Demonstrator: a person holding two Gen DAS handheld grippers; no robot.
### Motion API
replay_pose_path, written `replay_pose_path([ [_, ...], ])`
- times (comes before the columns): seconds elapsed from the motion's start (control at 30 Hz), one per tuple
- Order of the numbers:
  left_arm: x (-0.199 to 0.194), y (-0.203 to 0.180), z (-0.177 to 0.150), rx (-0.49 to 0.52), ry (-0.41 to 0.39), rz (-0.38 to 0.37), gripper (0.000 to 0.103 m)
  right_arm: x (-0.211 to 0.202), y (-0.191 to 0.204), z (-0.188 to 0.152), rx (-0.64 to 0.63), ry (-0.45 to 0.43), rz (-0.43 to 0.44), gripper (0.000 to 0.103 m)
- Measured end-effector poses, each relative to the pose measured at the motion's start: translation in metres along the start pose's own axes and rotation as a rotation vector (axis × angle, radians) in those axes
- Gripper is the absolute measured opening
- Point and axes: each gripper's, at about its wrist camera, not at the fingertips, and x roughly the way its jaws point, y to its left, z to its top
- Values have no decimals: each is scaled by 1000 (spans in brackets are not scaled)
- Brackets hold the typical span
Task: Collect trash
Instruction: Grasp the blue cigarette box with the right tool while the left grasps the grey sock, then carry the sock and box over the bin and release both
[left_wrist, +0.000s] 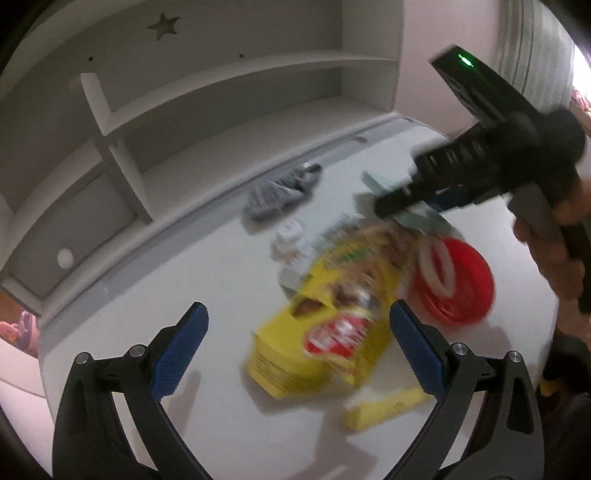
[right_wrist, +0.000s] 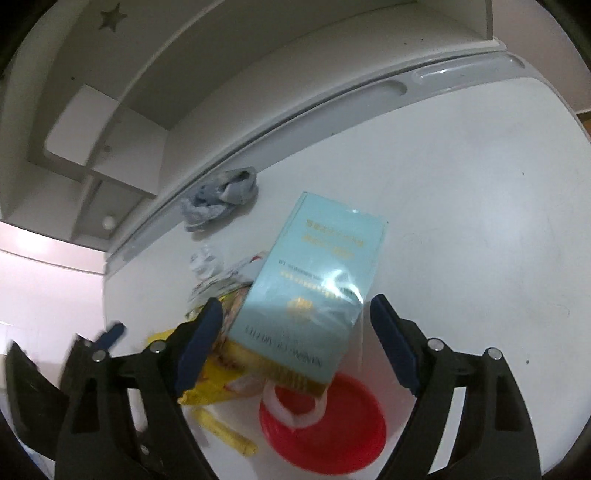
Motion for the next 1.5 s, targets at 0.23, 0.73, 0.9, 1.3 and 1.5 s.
replay_pose_path([
  [0.23,25,23,51,-5,30,48,96,-28,-5,-4,-63,-107,36,67],
  [0.73,111,22,108,-73,205,51,17,-105,-71,-57,-105,-222,81,68],
  [0.9,69,-22,116,-62,117,35,15,-145,-131,-88,-42,-319,21,68],
  [1.3,15,-348,111,284,-1,-391,15,-244,-358,-250,338,-533,-264,68],
  [1.5,27,-494,63,494,47,-524,16,-236,-446,-329,511,-492,-314,68],
])
